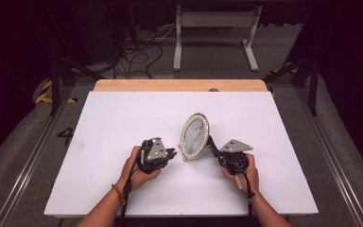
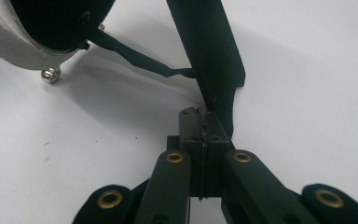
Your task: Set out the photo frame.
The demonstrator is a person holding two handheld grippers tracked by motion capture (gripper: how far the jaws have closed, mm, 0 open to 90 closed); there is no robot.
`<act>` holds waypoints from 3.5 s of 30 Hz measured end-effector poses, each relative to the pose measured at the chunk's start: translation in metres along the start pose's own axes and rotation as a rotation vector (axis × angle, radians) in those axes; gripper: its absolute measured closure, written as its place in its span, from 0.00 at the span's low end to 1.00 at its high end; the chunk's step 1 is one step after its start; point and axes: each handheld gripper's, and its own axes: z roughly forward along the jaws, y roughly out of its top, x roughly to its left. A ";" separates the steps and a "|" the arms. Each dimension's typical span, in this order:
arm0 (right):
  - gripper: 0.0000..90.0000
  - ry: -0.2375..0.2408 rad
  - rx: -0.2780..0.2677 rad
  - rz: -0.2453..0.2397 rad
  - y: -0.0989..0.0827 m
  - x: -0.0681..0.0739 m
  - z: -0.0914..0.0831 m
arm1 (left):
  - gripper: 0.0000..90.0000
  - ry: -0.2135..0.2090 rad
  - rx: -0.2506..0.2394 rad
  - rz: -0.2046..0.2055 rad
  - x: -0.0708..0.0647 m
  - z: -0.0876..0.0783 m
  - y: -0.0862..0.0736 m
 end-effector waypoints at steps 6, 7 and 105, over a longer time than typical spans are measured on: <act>1.00 0.030 -0.050 0.001 0.005 0.005 -0.017 | 0.86 0.013 0.019 0.007 -0.001 -0.009 0.000; 1.00 0.041 -0.061 -0.005 0.007 0.007 -0.021 | 0.86 0.013 0.030 0.011 -0.001 -0.011 -0.001; 0.75 0.174 -0.188 0.122 0.007 0.017 -0.049 | 0.18 -0.159 -0.013 -0.090 0.028 0.037 0.023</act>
